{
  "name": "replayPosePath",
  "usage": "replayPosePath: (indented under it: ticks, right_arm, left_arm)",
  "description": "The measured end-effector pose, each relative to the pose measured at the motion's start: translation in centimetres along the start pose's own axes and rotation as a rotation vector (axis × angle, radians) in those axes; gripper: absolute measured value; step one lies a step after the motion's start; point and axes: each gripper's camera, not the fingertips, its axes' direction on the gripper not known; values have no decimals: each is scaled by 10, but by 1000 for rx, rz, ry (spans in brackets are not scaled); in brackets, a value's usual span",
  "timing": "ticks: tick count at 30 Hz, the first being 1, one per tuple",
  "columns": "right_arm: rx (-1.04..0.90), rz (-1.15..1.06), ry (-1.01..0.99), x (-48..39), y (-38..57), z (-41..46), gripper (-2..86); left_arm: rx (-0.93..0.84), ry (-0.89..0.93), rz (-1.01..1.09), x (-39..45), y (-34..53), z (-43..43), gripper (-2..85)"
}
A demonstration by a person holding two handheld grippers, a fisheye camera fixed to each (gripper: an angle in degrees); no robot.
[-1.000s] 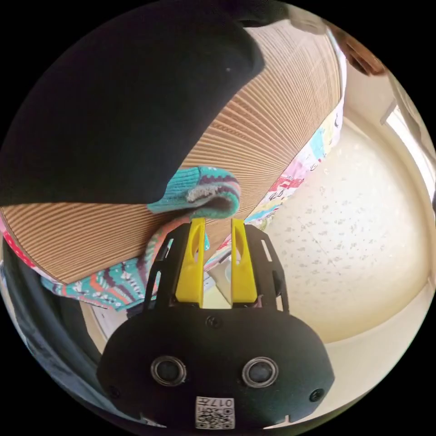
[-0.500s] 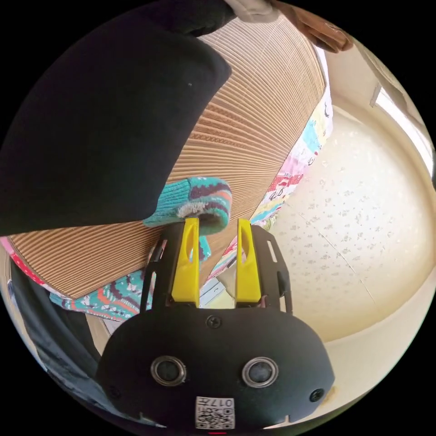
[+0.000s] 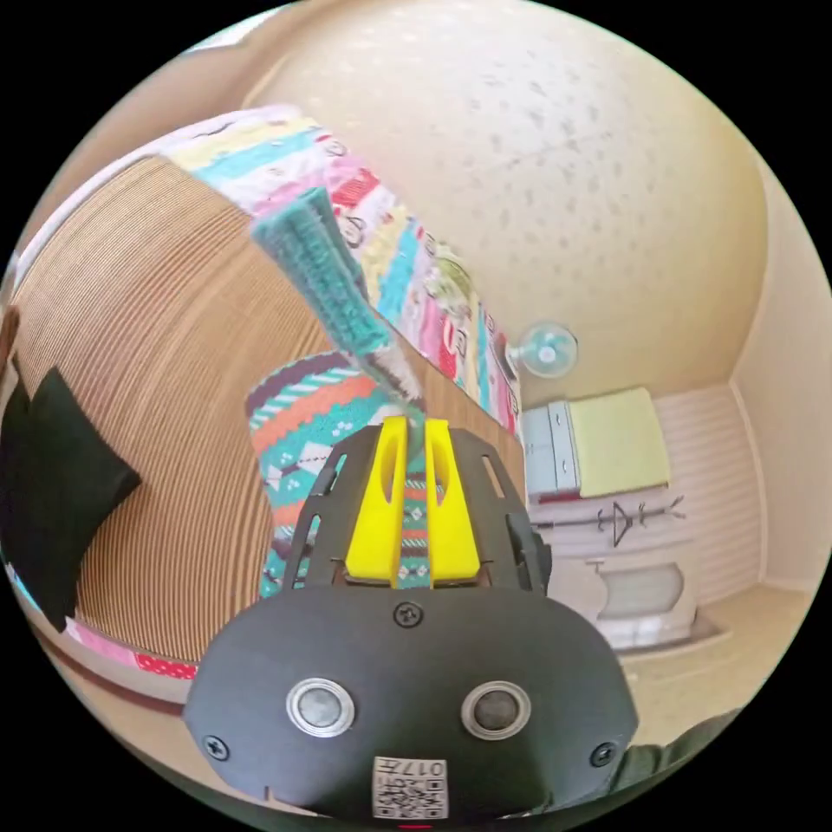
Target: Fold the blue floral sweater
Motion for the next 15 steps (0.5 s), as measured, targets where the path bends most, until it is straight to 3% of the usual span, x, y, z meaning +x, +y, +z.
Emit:
replayPosePath:
  ticks: [3,5,9,13,15]
  right_arm:
    - [67,-88,-55,-20,-33,-33,4]
    - [92,-149,-59,-34,-52,-55,4]
    - [139,-278,-45,-63,-86,-103,6]
    - [226,-438,-23,-91,-104,-138,10]
    - [273,-501,12,-103,-107,-149,15]
  left_arm:
    - [-289,115,169,49,52,110,83]
    - [-413,128,173,57,92,165,108]
    - [-586,2,61,30,186,238,105]
    - [-668,-195,-93,-31,236,252,84]
    - [-670,-314,-271,-79,260,236,80]
